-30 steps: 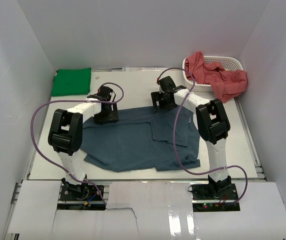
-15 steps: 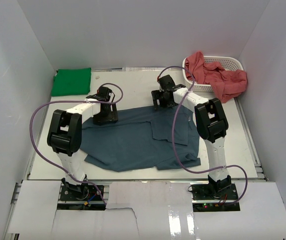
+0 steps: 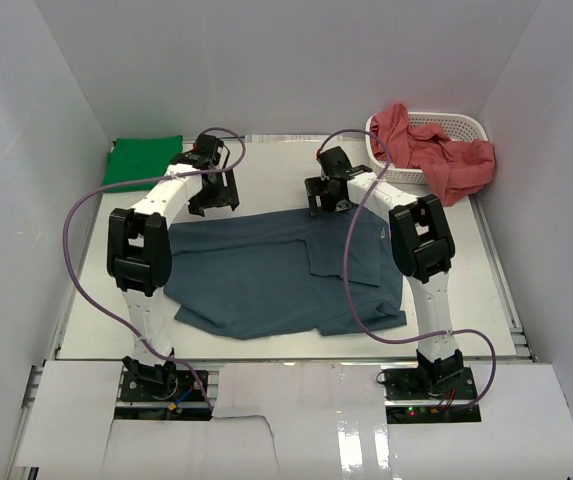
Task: Fold and stack the t-shirts
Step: Fold the flattened tshirt in 1/3 of the way
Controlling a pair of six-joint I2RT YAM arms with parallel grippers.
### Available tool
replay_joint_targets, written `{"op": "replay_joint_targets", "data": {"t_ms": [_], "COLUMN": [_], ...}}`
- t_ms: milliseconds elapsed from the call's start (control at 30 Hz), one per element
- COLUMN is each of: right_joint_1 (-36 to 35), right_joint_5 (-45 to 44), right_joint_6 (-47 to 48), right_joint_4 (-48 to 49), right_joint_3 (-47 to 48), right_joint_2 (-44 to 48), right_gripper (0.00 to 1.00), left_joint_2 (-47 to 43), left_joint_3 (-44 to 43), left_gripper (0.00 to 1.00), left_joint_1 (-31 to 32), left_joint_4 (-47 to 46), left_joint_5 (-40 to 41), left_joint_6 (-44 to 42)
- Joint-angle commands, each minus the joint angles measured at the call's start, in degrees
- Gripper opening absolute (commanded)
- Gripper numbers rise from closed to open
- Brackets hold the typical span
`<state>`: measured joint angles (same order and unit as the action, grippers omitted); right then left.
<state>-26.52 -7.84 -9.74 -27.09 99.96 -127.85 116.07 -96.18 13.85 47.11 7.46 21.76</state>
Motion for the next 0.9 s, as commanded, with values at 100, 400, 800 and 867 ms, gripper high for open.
{"op": "replay_joint_targets", "data": {"t_ms": [100, 400, 800, 867], "right_joint_1": [0.7, 0.0, -1.8, -1.9], "right_joint_5": [-1.4, -2.5, -4.6, -4.5], "right_joint_6": [1.6, 1.7, 1.6, 1.5], "right_joint_4": [0.9, 0.8, -0.1, -0.1], "right_joint_3": [-1.1, -4.7, -10.0, -9.7], "right_joint_2": [4.4, 12.3, 11.8, 10.4], "right_gripper": [0.89, 0.90, 0.91, 0.91], "left_joint_2": [-3.6, -7.1, -4.1, -3.6], "left_joint_3": [-1.7, 7.2, 9.6, 9.2], "left_gripper": [0.91, 0.91, 0.91, 0.91], "left_joint_1": [0.0, 1.9, 3.0, 2.9], "left_joint_4": [3.4, 0.9, -2.1, -2.5], "left_joint_5": [0.3, 3.6, 7.2, 7.5], "left_joint_6": [0.0, 0.6, 0.9, 0.9]}}
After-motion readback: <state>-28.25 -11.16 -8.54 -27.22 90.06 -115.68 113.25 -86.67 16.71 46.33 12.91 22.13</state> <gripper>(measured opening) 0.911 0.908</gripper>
